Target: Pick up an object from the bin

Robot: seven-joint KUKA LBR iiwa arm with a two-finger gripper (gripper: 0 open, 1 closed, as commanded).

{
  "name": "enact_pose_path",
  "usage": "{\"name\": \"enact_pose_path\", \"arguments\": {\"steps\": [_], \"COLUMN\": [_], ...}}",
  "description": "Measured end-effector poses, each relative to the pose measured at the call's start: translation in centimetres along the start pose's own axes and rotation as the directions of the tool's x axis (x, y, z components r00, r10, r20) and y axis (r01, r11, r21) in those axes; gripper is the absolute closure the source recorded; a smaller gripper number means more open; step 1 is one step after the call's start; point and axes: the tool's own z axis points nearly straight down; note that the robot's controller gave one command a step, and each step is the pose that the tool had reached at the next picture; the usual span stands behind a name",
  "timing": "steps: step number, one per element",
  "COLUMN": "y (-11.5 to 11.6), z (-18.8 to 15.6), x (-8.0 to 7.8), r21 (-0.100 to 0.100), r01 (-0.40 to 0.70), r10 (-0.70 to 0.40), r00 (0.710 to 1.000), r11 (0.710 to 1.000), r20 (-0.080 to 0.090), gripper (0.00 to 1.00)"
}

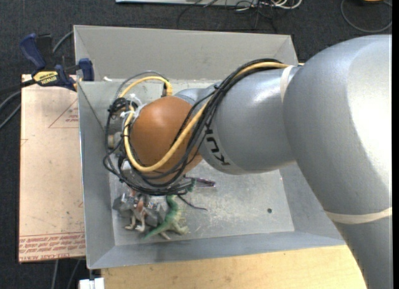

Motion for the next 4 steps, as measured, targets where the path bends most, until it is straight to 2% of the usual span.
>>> {"name": "enact_pose_path", "arguments": {"steps": [2, 4], "y": [0.0, -0.1], "z": [-0.4, -4.2], "x": [0.3, 0.2], "r21": [-0.003, 0.001], "r01": [0.033, 0.025], "r10": [-0.033, -0.025], "r00": [0.999, 1.0], "r11": [0.999, 1.0], "r20": [0.001, 0.0], "gripper": [1.0, 1.0]}}
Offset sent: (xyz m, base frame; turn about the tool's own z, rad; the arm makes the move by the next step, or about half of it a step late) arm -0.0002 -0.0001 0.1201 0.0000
